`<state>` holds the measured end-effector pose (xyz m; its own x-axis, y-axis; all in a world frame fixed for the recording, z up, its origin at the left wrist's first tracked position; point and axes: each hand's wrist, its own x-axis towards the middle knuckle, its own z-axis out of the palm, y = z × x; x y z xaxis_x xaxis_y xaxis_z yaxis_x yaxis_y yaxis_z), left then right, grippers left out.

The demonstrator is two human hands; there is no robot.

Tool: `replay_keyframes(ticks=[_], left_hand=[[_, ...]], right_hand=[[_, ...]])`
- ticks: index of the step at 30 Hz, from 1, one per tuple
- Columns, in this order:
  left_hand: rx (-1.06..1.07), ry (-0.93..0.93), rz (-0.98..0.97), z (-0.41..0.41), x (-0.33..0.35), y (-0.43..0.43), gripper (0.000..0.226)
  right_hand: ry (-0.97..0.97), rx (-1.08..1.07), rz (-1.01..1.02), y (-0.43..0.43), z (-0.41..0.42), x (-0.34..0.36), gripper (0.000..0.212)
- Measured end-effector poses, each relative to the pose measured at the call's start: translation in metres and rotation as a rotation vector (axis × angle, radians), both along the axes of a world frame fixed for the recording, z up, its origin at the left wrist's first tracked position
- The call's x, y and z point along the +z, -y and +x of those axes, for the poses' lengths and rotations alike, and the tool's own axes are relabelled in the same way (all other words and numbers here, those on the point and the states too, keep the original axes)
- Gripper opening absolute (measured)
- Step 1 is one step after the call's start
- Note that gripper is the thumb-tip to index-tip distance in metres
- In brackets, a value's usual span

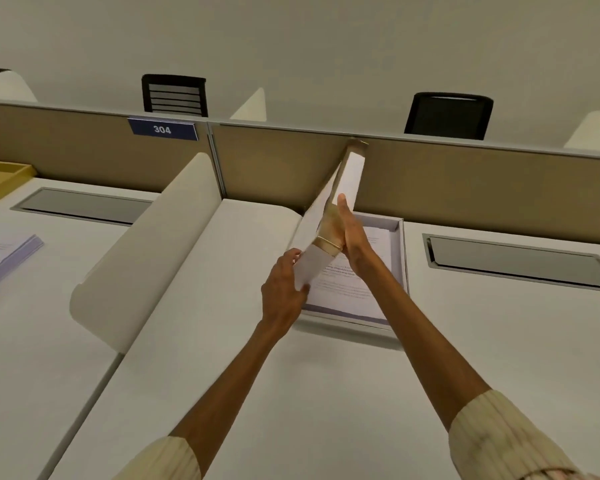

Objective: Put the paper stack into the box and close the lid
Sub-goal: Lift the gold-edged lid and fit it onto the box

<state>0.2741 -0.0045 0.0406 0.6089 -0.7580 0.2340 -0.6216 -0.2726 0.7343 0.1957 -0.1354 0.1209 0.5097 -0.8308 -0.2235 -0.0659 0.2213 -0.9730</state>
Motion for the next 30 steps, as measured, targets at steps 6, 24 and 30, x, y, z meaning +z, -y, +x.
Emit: replay_keyframes(ticks=[6,24,30], left_hand=[[-0.062,0.131,0.007,-0.019,-0.003,0.007,0.053],[0.260,-0.614,0.440,0.054,-0.024,0.014,0.075],[0.095,-0.947,0.233,0.066,-0.038,-0.001,0.055]], right_hand=[[-0.118,-0.168,-0.067,0.007,-0.042,-0.018,0.054],[-0.306,-0.188,0.040,0.014,-0.072,-0.040,0.054],[-0.310,-0.260,0.013,0.022,-0.076,-0.051,0.024]])
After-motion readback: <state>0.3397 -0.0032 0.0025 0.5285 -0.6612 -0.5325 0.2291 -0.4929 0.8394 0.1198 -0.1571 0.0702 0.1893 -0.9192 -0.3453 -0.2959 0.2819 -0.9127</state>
